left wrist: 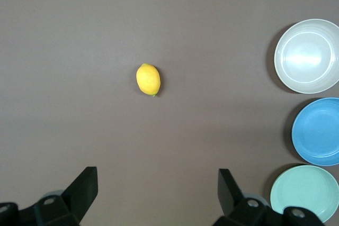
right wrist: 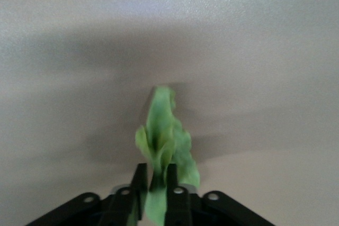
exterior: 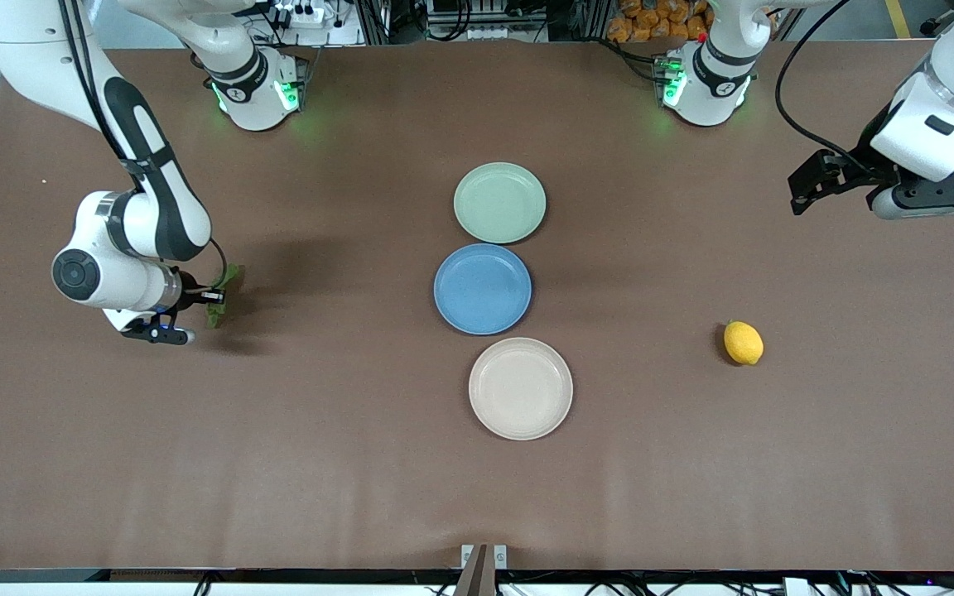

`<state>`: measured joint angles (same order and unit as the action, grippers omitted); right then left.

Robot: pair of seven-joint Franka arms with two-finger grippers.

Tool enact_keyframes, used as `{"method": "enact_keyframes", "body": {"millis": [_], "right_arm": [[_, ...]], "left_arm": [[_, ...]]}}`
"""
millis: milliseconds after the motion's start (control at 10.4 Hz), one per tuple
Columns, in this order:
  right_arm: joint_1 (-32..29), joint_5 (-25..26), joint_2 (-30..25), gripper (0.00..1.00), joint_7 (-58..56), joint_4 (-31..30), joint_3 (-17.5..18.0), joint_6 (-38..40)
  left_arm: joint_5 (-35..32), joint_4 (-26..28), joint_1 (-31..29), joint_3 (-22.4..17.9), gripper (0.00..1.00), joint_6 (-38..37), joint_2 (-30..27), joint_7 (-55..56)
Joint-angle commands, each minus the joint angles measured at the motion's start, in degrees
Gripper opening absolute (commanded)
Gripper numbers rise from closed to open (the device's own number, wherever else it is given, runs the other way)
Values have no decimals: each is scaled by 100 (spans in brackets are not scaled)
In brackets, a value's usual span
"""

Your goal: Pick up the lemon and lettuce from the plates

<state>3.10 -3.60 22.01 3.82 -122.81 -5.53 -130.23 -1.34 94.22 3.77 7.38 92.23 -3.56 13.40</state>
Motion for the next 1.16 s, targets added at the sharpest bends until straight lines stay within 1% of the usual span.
{"method": "enact_keyframes", "body": {"millis": [0, 96, 289, 482, 675, 772, 964, 1061], "right_arm": [[-116, 0, -389, 100, -39, 142, 70, 644], [-125, -9, -408, 100, -39, 491, 70, 1257], [-151, -9, -486, 100, -39, 1177, 70, 2374], [-195, 0, -679, 100, -56, 1522, 61, 2939], [-239, 17, -1074, 100, -66, 1558, 70, 3082], [-292, 26, -1259, 100, -66, 1637, 70, 3387], [-310, 53, -1305, 100, -74, 2381, 70, 4474], [-336, 52, -1296, 100, -66, 2689, 70, 4837]], "left_arm": [[108, -149, 36, -44, 100, -144, 22, -100], [108, -262, 44, -35, 100, -144, 48, -100], [117, -290, 44, -35, 100, -144, 84, -65], [108, -290, 27, -35, 100, -144, 128, -100], [116, -290, 1, -35, 100, -144, 180, -109], [108, -290, -8, -35, 100, -144, 180, -127], [117, -281, -26, -70, 100, -144, 189, -136], [117, -264, -17, -70, 100, -144, 207, -127]]}}
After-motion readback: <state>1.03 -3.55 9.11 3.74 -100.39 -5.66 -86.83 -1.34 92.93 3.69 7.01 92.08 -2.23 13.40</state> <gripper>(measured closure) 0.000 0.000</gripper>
